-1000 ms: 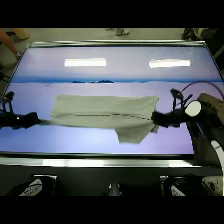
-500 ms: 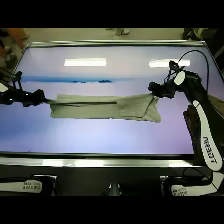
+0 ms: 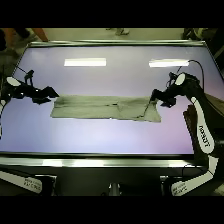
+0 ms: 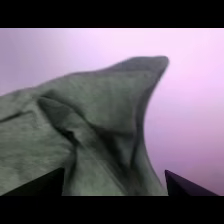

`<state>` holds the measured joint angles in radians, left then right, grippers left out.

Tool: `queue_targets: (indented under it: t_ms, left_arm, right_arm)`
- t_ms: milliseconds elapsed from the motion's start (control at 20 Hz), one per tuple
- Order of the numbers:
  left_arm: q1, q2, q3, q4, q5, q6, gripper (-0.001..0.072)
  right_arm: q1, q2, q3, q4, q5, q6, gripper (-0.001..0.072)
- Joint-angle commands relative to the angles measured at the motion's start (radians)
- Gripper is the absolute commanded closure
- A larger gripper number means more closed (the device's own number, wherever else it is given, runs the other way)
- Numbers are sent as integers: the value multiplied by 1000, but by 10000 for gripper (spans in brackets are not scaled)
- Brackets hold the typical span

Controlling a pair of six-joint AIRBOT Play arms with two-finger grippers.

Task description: Fold the shirts.

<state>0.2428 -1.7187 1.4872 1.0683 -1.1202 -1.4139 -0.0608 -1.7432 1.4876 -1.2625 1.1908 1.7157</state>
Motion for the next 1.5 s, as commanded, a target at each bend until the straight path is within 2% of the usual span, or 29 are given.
queue_targets:
  t_ms: [0,300,400,450,500,550,650,800,950,1050,1200,1300,1450]
  left_arm:
    - [19,43,39,8,-60,0,-12]
    - [-18,196,39,4,-116,0,-12]
    - [-46,231,38,4,-121,0,-12]
    - [-66,238,38,4,-121,0,-11]
    - [-91,237,38,3,-120,-1,-8]
    - [-124,229,36,3,-116,0,91]
    - [-208,203,3,-39,-64,0,660]
    - [-370,116,-69,-192,87,0,679]
    - [-544,-37,-75,-429,178,1,679]
    - [-661,-118,-74,-575,249,31,679]
    - [-803,-208,-71,-737,313,31,679]
    - [-857,-243,-70,-830,335,74,680]
    - [-792,-196,-70,-810,361,127,683]
  right_arm:
    - [-79,-18,-25,101,127,-93,-8]
    - [-1,-143,-44,326,39,-116,-8]
    - [35,-165,-44,419,-1,-116,12]
    - [48,-165,-43,463,-24,-122,176]
    - [48,-161,-37,505,-18,-136,444]
    - [44,-147,-26,536,0,-138,690]
    - [44,-91,11,541,42,-159,690]
    - [45,48,34,545,91,-164,690]
    - [45,199,34,544,183,-149,690]
    - [45,293,34,536,256,-139,690]
    - [45,425,34,446,274,-77,690]
    - [45,469,34,403,269,-52,690]
    - [56,445,34,402,251,-32,690]
